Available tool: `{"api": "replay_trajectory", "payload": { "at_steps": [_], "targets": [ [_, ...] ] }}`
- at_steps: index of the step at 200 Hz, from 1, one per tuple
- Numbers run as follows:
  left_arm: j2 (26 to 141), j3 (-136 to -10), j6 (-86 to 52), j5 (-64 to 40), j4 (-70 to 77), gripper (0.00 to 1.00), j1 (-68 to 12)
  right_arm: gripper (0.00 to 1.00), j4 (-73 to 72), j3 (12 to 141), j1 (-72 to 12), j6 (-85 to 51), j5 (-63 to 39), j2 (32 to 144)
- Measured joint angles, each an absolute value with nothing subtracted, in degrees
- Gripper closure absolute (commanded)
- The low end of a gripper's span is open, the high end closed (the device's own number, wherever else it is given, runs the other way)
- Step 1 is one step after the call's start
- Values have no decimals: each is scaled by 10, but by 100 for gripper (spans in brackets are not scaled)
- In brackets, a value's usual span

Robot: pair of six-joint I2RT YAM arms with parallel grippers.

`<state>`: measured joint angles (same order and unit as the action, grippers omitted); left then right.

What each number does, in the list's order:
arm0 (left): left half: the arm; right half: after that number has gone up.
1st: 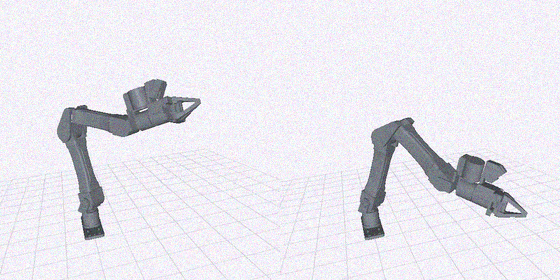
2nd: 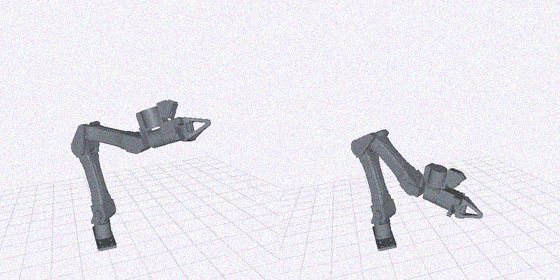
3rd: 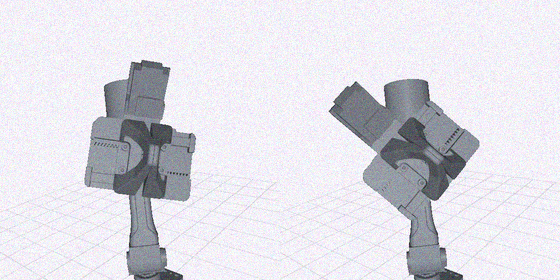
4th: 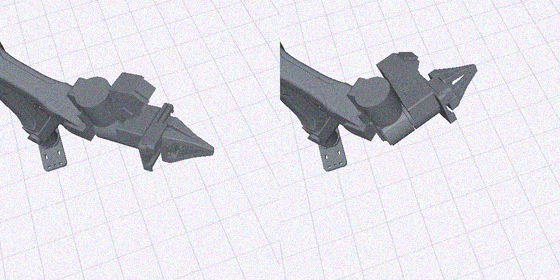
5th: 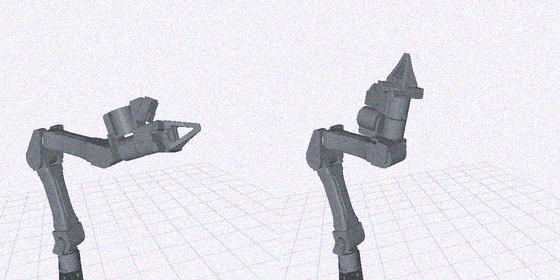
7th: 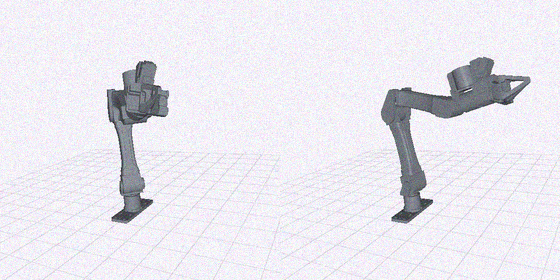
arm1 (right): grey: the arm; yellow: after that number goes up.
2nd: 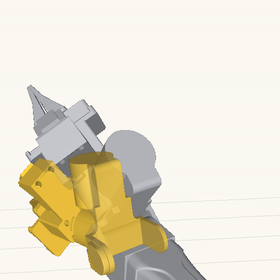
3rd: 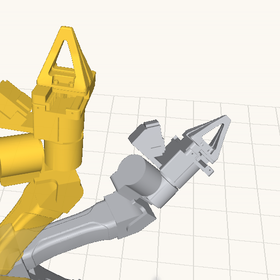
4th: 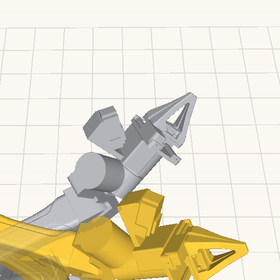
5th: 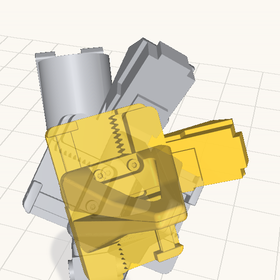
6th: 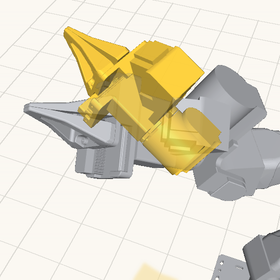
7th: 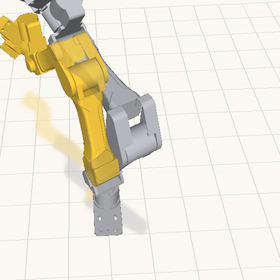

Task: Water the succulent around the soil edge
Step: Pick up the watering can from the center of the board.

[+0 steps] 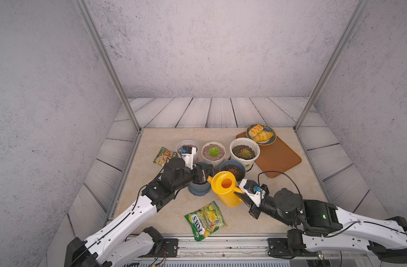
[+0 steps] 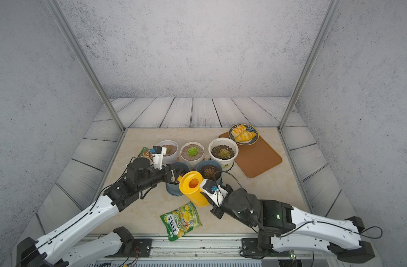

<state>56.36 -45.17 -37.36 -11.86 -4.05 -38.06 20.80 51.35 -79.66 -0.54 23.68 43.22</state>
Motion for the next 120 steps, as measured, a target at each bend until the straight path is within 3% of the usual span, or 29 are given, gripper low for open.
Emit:
{"api": "replay_trajectory", "payload": {
  "at_steps": [120],
  "targets": [
    [654, -670, -376, -118, -69, 35, -394, 100, -104, 454, -794, 122, 191, 322]
  ]
}}
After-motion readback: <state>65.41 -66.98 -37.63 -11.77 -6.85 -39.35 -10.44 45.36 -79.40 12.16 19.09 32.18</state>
